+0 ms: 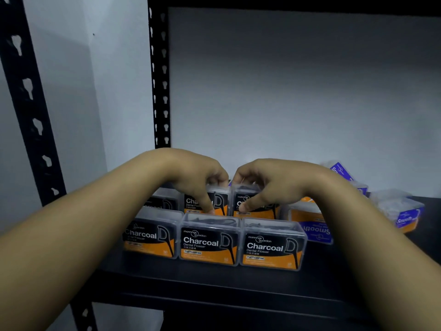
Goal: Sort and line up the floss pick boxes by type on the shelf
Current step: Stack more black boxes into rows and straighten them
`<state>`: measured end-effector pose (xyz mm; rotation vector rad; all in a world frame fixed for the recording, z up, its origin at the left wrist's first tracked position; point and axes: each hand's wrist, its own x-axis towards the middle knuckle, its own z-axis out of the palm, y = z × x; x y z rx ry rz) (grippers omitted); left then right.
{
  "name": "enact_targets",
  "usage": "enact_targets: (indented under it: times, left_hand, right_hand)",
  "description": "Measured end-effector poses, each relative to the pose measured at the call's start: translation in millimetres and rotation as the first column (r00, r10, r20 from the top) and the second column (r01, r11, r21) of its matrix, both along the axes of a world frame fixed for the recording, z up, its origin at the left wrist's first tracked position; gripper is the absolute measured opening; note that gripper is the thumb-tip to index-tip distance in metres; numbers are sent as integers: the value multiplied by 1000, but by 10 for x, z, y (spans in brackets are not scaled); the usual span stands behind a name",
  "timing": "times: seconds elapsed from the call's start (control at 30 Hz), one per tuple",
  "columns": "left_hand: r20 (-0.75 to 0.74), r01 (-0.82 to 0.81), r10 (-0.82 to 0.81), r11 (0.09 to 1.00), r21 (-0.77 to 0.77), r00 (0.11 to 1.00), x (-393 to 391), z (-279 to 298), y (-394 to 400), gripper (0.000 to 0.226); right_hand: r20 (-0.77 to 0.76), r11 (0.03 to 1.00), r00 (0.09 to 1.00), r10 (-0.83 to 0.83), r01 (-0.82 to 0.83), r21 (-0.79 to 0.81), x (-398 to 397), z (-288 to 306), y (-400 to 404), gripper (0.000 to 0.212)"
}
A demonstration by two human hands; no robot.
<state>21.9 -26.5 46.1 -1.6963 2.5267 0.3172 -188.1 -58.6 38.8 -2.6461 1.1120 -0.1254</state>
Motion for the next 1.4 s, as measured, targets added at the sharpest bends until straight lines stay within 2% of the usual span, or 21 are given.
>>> enact_targets:
  times: [0.2, 0.4, 0.5, 0.6, 0.67, 0.73, 0.87, 1.2, 1.3, 1.4]
  left_hand:
    - [-17, -31, 31, 999, 8, 999, -25, -107, 61, 28]
    - [-139, -137, 126, 988, -69, 982, 181, 142, 322, 55]
    - [-65, -221, 216, 972, -83, 974, 282, 220, 423, 64]
    - [85, -336, 347, 935, -115, 934, 340, 184, 444, 71]
    - [168, -392, 413, 908, -145, 895, 383, 125, 436, 68]
    - [177, -415, 437, 897, -149, 882, 418, 90, 428, 59]
    - [97, -391, 402, 913, -114, 911, 446, 53, 415, 41]
    - [54, -330, 338, 937, -111, 940, 417, 53, 508, 43]
    - [-119, -341, 324, 923, -180, 939, 446, 86, 579, 45]
    - [-309, -309, 219, 909, -280, 925, 406, -22, 666, 44]
  right_hand:
    - [-71, 1000, 997, 4, -4, 6, 62, -85, 23, 41]
    - [-21, 1000, 1000, -13, 14, 16, 35, -57, 10, 41]
    - [-4, 1000, 1000, -11, 11, 21, 8, -54, 3, 40]
    - [-1, 1000, 1000, -14, 14, 22, 3, -60, 5, 38]
    - [-5, 1000, 1000, -14, 14, 20, 9, -59, 9, 36]
    - [-7, 1000, 1000, -16, 16, 21, 8, -58, 11, 35]
    - [-3, 1000, 1000, -7, 7, 14, -4, -69, 3, 31]
    - [76, 999, 996, -48, 46, 26, -33, -37, 48, 35]
    - [125, 996, 989, -85, 84, 13, -25, -7, 118, 43]
    - [170, 993, 979, -113, 118, -20, -30, -1, 245, 48]
